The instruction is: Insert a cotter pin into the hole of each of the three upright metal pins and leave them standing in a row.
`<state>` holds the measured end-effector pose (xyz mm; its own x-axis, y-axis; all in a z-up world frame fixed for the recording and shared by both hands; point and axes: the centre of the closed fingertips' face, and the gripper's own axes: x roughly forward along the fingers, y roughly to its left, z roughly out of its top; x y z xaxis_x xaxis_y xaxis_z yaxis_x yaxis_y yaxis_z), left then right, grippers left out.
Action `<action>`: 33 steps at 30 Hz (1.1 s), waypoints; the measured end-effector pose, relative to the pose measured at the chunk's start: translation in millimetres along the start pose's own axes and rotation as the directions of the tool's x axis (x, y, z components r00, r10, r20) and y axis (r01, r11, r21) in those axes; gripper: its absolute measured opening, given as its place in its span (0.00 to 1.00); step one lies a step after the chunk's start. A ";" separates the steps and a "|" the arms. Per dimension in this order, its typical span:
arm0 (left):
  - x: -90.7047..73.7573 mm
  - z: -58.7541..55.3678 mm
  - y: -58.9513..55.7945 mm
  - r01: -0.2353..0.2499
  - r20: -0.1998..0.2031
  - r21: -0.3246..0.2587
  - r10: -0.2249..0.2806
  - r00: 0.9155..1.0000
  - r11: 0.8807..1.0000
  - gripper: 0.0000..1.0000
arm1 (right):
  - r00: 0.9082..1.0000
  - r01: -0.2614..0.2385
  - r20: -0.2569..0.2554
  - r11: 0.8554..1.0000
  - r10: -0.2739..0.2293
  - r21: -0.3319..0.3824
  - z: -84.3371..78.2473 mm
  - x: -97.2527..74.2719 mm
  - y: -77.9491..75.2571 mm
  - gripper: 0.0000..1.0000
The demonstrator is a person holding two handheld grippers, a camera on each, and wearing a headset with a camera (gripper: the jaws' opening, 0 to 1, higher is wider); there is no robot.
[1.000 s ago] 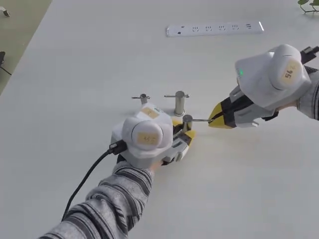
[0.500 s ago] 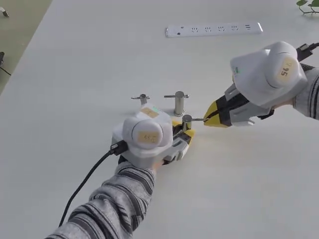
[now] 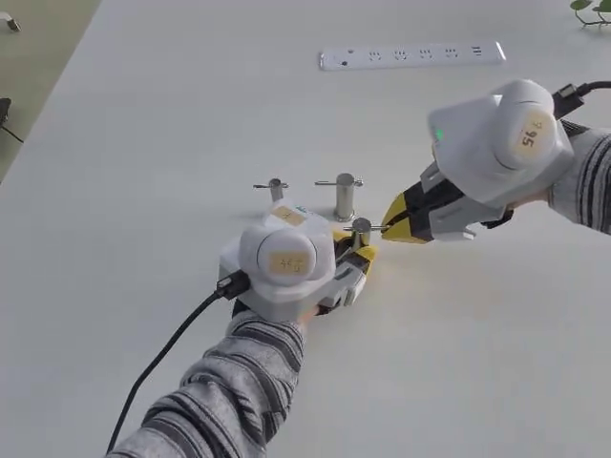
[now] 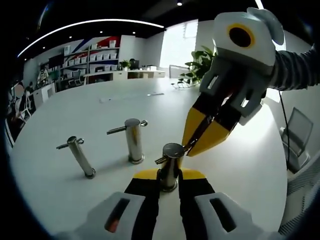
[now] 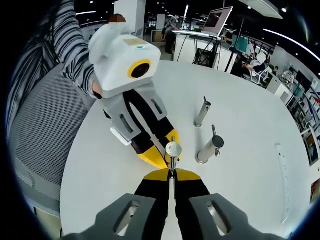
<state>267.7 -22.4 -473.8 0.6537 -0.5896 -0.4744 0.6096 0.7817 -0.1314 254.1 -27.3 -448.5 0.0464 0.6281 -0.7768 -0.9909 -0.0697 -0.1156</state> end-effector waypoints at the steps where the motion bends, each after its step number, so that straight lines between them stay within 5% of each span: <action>1: 0.0 0.0 -0.1 -0.004 0.000 -0.004 0.004 1.000 1.000 0.10 | 1.000 0.001 0.001 1.000 -0.001 -0.002 0.3 0.2 0.1 0.00; 14: 0.8 -0.3 0.3 -0.017 0.006 -0.018 0.017 1.000 1.000 0.10 | 1.000 0.028 0.012 0.999 -0.029 0.027 7.8 5.6 -1.8 0.00; 21: 1.2 -0.1 0.2 -0.015 0.005 -0.016 0.015 1.000 1.000 0.10 | 0.998 0.055 0.020 0.996 -0.056 0.065 5.0 -5.4 -5.5 0.07; 33: 1.2 -0.5 0.1 -0.010 0.004 -0.015 0.010 1.000 1.000 0.10 | 0.997 0.058 0.039 0.993 -0.062 0.099 5.7 -10.5 -2.5 0.00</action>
<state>268.4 -22.9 -474.8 0.6617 -0.5822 -0.4724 0.5961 0.7907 -0.1395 255.3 -29.4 -436.5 0.1025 0.6609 -0.7434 -0.9942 0.0441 -0.0979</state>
